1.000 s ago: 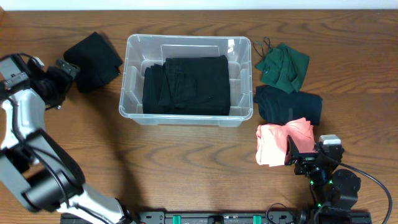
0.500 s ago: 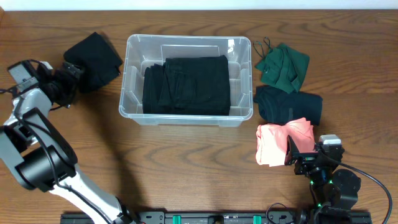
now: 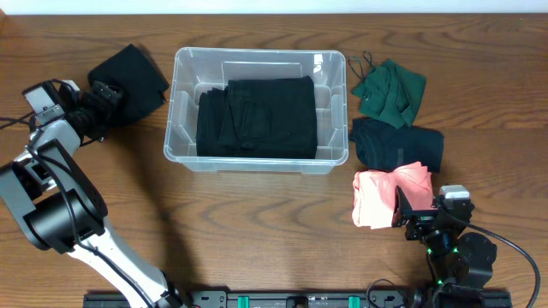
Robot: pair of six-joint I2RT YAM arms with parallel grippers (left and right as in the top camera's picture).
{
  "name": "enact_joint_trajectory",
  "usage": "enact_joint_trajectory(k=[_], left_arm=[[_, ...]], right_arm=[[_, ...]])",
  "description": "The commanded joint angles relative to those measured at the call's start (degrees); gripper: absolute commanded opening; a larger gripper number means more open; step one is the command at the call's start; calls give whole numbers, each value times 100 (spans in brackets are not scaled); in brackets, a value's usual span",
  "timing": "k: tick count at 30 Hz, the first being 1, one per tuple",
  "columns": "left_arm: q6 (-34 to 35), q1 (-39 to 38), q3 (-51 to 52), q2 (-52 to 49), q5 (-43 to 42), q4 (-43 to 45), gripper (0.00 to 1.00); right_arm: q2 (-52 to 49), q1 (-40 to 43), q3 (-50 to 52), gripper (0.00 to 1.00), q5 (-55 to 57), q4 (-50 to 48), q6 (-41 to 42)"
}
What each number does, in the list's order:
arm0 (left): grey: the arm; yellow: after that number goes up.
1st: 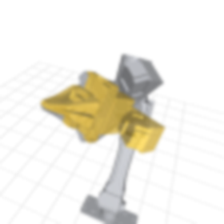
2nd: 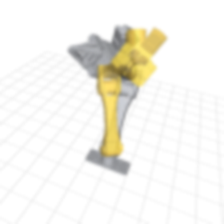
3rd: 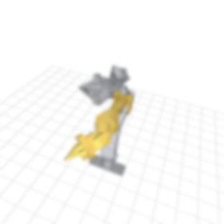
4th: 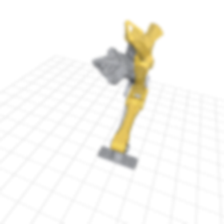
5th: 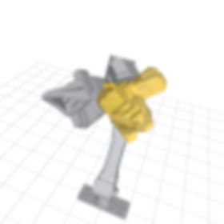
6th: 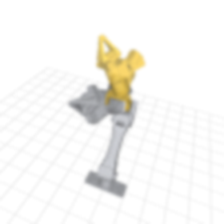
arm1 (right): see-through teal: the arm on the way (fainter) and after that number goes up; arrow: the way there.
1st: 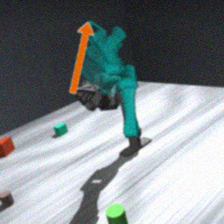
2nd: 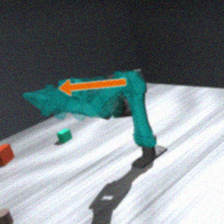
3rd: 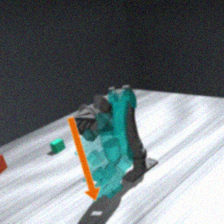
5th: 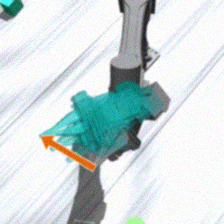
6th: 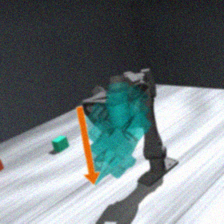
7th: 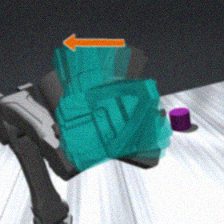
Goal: Pack container
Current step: 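Move the left gripper to the small black cloth and grasp it, then carry the black cloth with the left gripper into the bin's right side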
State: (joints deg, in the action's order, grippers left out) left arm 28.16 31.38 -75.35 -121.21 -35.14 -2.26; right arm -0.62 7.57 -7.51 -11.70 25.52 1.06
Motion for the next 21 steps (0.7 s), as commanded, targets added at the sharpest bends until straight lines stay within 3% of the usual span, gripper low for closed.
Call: enact_joint_trajectory(k=[1,4,9,14,18,21], left_arm=[[146,-35,-11,-317,-26,20,92],[258,-50,-11,-472,-26,24,85],[258,-48,-11,-546,-24,96,43],[136,-46,-11,-546,-236,175,15],[52,-26,-13,-479,-758,229,6],[42,20,-13,-264,-1178,260,6]], right_arm=[[31,-48,17,99,35,-2,59],[31,-48,17,99,35,-2,59],[31,-48,17,99,35,-2,59],[31,-48,17,99,35,-2,59],[31,-48,17,99,35,-2,59],[31,-48,17,99,35,-2,57]])
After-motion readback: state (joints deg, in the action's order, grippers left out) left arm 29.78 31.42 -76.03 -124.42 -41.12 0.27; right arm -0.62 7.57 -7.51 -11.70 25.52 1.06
